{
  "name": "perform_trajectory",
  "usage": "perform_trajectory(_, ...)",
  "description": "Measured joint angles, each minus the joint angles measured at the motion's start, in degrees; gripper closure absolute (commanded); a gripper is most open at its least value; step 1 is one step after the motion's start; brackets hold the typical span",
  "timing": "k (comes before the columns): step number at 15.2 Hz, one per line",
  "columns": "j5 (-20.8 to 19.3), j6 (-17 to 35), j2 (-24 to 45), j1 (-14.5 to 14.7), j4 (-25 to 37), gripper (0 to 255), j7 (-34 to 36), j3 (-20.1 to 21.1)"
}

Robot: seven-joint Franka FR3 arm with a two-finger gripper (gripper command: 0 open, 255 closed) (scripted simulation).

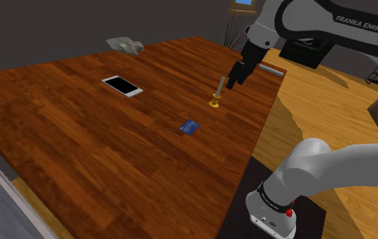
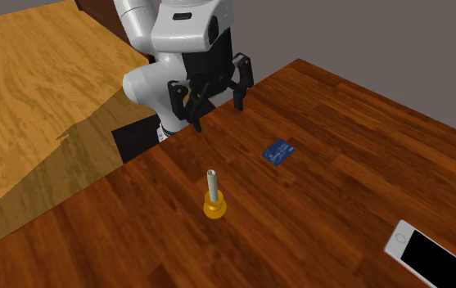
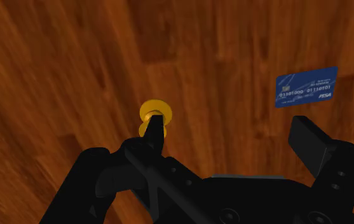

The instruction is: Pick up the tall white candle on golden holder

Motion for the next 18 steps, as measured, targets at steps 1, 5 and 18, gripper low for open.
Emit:
perform_trajectory(1, 0.0, 0.0, 0.0, 0.0, 0.0, 0, 0.0, 0.0)
perform_trajectory(5, -0.4, 8.9, -0.6, 0.5, -5.3, 0, -7.0, -4.3)
perform_trajectory(18, 2.5, 34.9, 5.2, 4.5, -15.7, 0, -27.0, -16.9)
